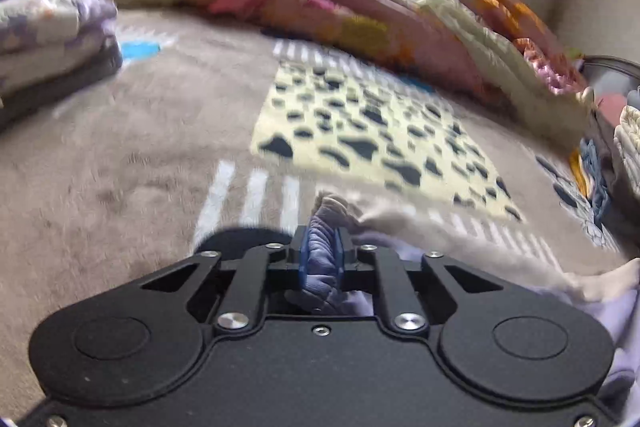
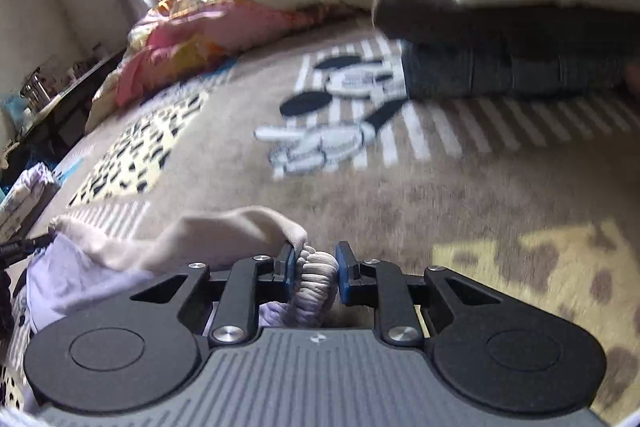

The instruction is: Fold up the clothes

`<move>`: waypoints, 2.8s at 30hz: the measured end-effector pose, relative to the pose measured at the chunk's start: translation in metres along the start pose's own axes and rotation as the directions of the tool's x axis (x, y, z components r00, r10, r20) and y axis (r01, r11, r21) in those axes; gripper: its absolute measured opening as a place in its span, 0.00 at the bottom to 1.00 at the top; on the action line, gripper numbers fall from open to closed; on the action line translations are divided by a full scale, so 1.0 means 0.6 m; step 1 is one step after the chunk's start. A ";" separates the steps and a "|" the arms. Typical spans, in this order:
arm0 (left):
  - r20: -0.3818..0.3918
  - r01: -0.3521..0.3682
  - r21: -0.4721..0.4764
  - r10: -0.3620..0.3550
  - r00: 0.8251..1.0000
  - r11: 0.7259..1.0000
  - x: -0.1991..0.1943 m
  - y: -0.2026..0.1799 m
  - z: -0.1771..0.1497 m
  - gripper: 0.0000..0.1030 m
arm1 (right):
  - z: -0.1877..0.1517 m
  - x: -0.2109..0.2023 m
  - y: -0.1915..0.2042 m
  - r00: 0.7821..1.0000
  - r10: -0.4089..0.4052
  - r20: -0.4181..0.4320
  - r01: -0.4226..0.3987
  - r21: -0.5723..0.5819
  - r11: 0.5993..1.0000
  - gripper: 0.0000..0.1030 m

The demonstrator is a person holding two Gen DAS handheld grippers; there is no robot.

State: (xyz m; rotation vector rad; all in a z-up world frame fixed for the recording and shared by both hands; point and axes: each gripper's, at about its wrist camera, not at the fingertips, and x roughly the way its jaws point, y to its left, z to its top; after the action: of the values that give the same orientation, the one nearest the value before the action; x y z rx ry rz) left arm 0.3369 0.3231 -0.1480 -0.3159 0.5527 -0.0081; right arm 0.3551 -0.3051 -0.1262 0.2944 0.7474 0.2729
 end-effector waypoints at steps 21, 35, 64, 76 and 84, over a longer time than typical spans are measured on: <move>0.021 -0.286 -0.141 0.292 0.956 0.948 0.025 0.038 0.014 0.49 | 0.130 0.180 0.070 0.952 -0.285 -0.112 0.258 -0.207 0.944 0.43; 0.076 -0.224 -0.109 0.232 0.970 0.969 -0.091 -0.029 -0.017 0.49 | 0.088 -0.025 0.012 0.967 -0.256 0.010 0.256 -0.087 0.963 0.59; -0.316 0.337 -0.282 -0.419 0.851 0.898 -0.311 -0.299 -0.360 0.54 | -0.282 -0.239 0.143 0.927 0.133 -0.351 -0.183 -0.115 0.976 0.19; -0.109 0.312 -0.679 -0.511 0.852 0.664 -0.356 -0.186 -0.371 0.54 | -0.318 -0.205 0.187 0.668 0.742 -0.048 -0.552 0.637 0.538 0.13; 0.134 0.390 -0.815 -0.517 0.846 0.428 -0.397 -0.095 -0.354 0.54 | -0.285 -0.175 0.287 0.673 0.678 0.295 -0.662 0.649 0.374 0.13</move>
State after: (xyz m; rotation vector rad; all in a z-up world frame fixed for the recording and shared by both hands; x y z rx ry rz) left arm 0.0283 0.2284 -0.1790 -1.4260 0.5635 -0.3201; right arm 0.1379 -0.1540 -0.1183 1.4034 0.6913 0.7736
